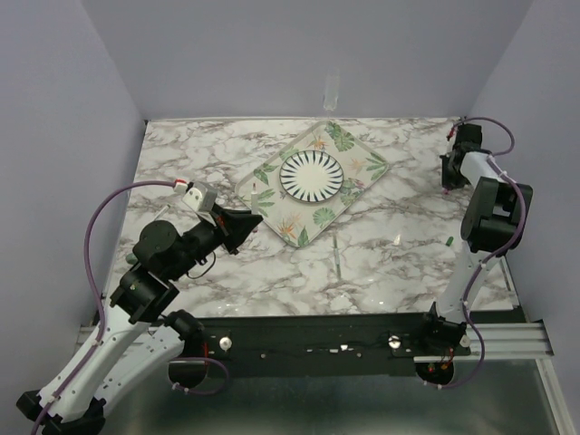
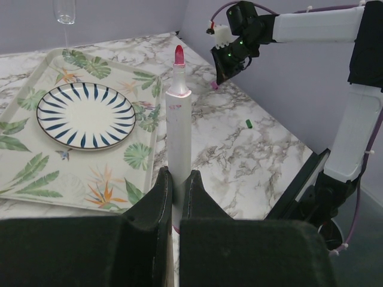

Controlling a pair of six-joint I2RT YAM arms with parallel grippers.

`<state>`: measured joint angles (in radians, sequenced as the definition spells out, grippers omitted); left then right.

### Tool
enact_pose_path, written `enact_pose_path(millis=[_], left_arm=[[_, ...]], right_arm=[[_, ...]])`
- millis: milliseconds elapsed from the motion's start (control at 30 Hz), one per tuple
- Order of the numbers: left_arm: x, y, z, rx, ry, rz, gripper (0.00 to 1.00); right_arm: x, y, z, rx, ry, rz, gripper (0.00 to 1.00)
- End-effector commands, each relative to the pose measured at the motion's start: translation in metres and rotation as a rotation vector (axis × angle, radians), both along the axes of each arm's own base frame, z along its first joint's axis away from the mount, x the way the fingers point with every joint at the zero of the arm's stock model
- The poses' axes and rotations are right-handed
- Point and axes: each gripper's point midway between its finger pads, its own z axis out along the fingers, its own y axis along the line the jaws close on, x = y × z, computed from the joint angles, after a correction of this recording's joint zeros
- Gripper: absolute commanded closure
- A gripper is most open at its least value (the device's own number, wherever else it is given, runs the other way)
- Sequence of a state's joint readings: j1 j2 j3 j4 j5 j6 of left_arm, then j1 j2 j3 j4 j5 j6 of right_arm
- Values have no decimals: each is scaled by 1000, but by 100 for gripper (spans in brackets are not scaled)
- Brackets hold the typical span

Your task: Insert the pens into the pen caps

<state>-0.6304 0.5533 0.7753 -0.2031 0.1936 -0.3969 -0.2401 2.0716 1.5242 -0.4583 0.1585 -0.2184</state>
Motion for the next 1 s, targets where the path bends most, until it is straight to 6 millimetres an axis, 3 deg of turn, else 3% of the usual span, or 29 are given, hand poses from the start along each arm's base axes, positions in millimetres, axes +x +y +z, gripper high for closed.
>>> enact_pose_path(millis=[0, 67, 100, 233, 667, 967], left_arm=[[1, 2, 6, -16, -25, 13, 100], [1, 2, 6, -15, -26, 16, 100], [1, 2, 6, -15, -26, 14, 100], [1, 2, 6, -14, -26, 14, 100], [4, 1, 2, -3, -13, 17, 100], [7, 1, -1, 5, -7, 28, 100]], right_arm=[[4, 13, 20, 112, 13, -87, 84], [3, 17, 19, 150, 35, -140, 76], [-3, 18, 13, 161, 72, -157, 74], [4, 15, 20, 165, 61, -197, 70], [0, 13, -1, 166, 186, -197, 67], [-3, -6, -3, 130, 209, -194, 68]])
